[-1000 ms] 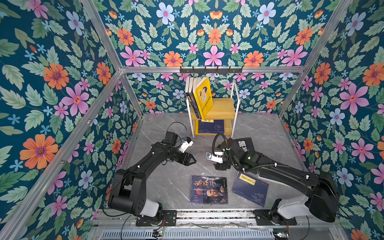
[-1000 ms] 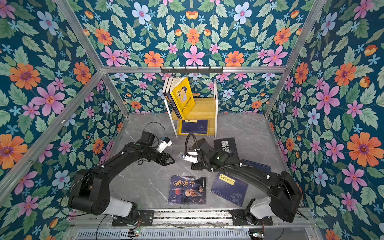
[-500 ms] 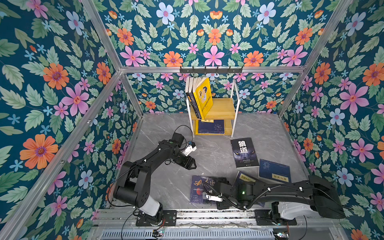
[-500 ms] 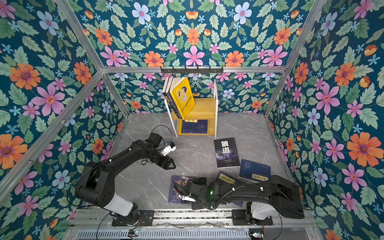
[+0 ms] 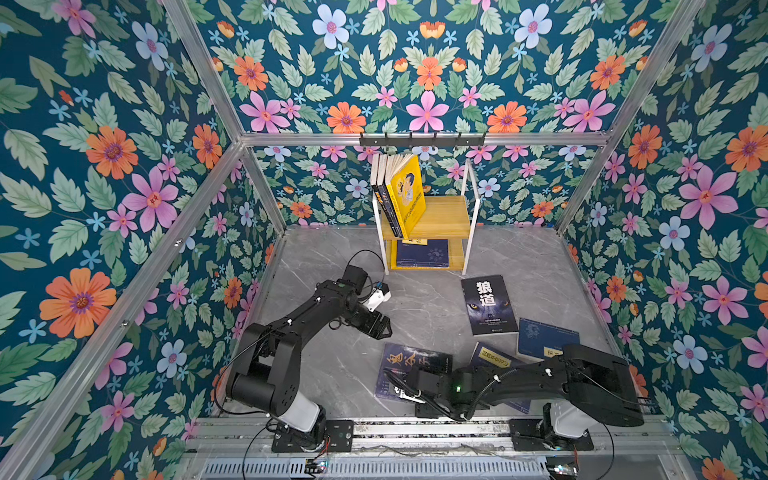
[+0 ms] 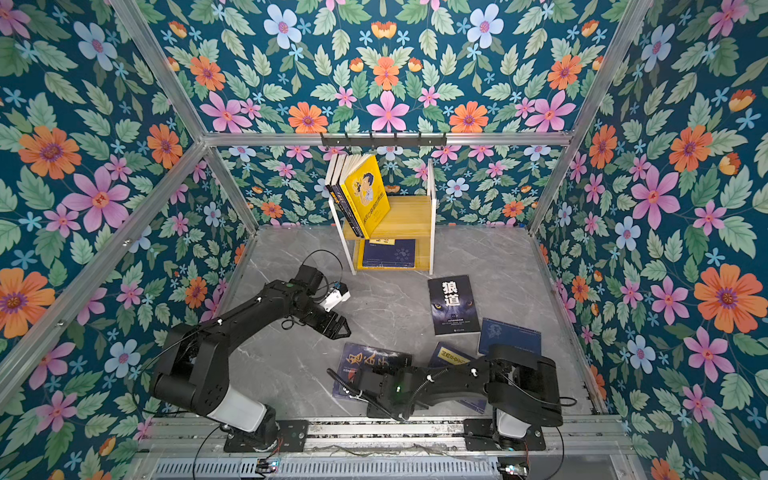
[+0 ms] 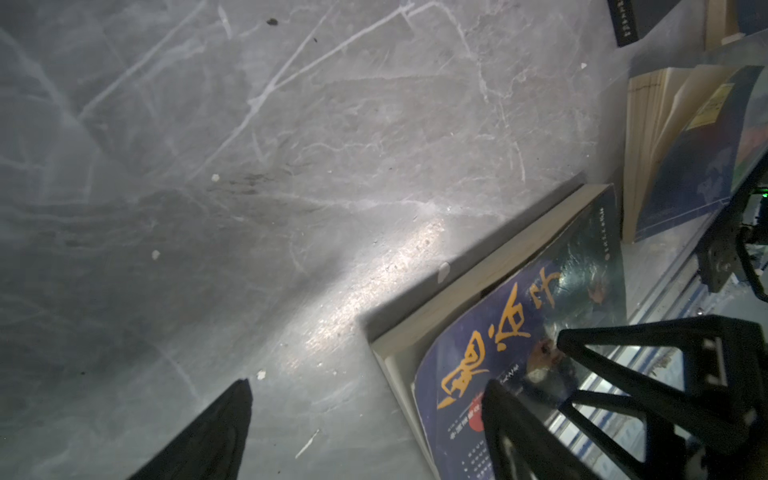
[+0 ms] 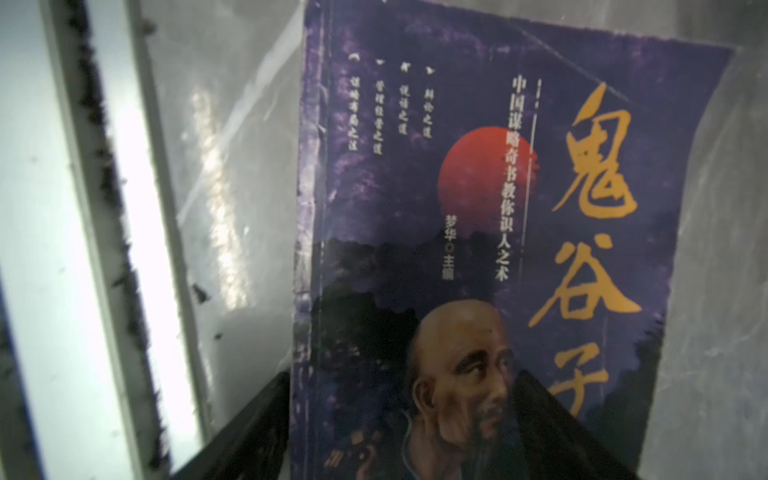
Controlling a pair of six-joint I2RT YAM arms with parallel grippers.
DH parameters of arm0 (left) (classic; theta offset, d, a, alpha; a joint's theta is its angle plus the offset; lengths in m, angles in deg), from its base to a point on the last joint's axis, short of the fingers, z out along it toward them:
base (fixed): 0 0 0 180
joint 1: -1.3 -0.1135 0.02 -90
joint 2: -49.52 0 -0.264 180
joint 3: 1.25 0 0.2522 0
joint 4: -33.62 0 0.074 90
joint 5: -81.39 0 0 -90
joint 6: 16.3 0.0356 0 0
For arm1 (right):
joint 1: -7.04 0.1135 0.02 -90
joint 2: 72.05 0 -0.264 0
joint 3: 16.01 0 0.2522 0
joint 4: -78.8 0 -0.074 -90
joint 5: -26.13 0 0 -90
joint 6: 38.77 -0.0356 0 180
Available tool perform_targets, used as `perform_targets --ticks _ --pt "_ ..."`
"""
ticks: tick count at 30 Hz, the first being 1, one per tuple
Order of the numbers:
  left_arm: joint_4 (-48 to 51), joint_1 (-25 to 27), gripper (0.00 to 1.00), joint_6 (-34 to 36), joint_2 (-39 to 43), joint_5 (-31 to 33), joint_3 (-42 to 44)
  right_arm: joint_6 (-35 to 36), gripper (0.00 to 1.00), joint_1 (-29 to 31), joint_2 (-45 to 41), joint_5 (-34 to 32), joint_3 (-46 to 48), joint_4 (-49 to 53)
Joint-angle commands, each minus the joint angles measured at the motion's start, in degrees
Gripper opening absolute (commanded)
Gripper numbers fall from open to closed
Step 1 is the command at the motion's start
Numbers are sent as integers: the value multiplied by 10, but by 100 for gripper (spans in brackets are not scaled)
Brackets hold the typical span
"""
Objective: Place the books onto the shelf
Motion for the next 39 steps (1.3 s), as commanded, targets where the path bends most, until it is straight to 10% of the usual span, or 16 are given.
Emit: perform_targets --ticks 1,25,39 --pt "-18 -5 90 -8 -9 26 2 4 80 -24 9 -35 5 36" --pt "-121 -6 70 -133 -111 -132 17 82 71 -116 115 -5 -29 -26" --pt "-143 -15 0 -170 -103 -190 15 95 70 -121 109 5 -32 -20"
